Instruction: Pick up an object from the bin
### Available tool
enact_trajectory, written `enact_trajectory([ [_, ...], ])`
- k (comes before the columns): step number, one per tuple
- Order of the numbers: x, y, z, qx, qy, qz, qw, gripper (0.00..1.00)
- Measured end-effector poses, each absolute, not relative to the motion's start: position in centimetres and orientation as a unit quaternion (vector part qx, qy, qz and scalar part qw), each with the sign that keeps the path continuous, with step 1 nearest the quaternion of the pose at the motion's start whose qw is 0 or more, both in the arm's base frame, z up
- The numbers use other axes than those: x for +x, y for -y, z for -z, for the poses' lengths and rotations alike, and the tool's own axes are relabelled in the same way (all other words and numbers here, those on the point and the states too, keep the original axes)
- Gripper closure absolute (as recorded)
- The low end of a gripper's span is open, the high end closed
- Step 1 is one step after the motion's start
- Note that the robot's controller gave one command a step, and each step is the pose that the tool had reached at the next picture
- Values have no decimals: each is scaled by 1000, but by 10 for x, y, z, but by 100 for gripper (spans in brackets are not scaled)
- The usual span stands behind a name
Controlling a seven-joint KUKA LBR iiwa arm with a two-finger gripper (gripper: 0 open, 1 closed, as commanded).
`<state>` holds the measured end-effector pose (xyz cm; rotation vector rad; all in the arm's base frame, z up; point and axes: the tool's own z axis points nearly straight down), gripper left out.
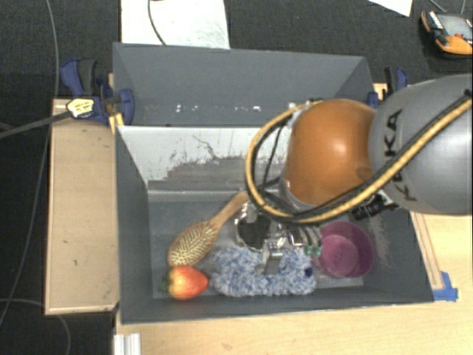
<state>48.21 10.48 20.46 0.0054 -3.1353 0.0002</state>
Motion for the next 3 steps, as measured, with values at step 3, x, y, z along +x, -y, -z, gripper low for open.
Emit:
enact_trajectory([
  [3,490,-26,-57,162,987,0,-11,0],
])
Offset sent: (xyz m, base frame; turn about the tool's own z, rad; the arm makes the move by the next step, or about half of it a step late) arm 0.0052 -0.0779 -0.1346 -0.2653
